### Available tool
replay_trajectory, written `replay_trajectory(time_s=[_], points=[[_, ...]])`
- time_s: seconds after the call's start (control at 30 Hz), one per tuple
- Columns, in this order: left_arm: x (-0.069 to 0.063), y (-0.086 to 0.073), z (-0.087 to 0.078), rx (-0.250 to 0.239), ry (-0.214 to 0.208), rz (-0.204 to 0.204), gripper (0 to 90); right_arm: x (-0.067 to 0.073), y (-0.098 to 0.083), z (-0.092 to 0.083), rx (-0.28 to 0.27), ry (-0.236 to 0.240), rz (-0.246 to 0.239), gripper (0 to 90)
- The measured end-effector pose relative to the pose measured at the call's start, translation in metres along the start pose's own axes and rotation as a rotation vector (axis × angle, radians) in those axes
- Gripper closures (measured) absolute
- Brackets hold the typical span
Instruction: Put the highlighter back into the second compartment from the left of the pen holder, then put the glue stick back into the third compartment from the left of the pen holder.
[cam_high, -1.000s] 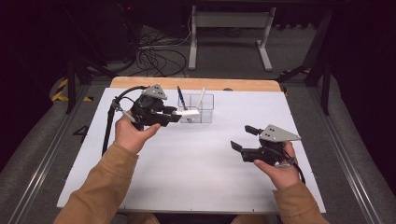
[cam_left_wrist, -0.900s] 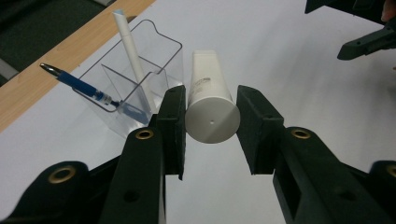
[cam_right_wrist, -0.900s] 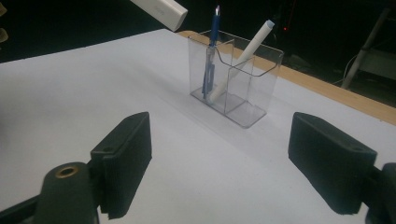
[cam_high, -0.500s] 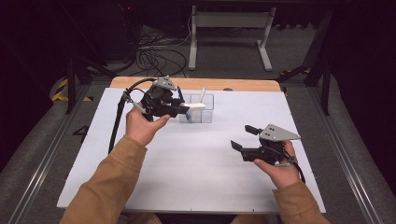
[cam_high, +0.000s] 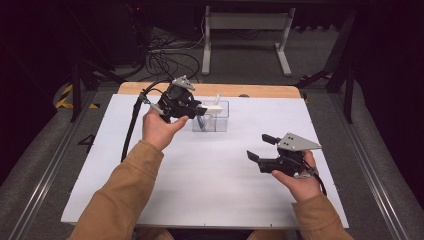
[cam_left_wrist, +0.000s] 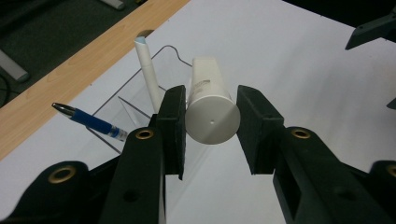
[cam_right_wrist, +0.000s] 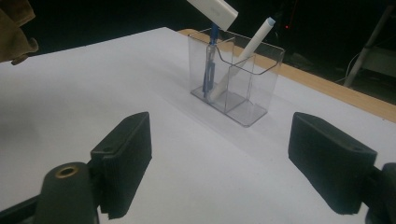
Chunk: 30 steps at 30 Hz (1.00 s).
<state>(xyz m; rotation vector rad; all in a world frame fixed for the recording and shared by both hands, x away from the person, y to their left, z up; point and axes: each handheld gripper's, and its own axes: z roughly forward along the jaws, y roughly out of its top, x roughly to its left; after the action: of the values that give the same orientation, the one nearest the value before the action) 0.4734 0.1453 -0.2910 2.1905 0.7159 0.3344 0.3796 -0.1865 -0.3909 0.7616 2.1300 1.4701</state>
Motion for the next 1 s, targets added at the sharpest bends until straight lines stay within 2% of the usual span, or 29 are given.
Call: replay_trajectory(time_s=[0.23,0.33,0.6,0.73,0.8,0.93,1.0], points=[[0.002,0.004,0.008,0.0,0.007,-0.004,65.1,-0.001,0.0,0.0,0.0,0.004,0.007,22.4],[0.004,0.003,0.01,-0.003,0.004,-0.018,65.0,-0.001,0.0,0.0,-0.003,0.008,0.006,22.4],[0.008,0.004,0.018,0.001,0.028,-0.025,65.0,-0.002,0.0,-0.001,-0.004,0.005,0.009,22.4],[0.01,0.005,0.025,-0.001,0.035,-0.043,65.0,-0.001,0.0,-0.001,-0.004,0.007,0.01,22.4],[0.012,0.005,0.029,0.002,0.045,-0.036,65.0,-0.001,0.0,0.0,-0.006,0.01,0.007,22.4],[0.012,0.005,0.038,0.0,0.045,-0.059,65.0,-0.001,0.0,-0.001,-0.005,0.009,0.01,22.4],[0.012,0.005,0.042,0.011,0.047,-0.051,65.0,-0.002,0.0,-0.001,-0.006,0.009,0.012,22.4]])
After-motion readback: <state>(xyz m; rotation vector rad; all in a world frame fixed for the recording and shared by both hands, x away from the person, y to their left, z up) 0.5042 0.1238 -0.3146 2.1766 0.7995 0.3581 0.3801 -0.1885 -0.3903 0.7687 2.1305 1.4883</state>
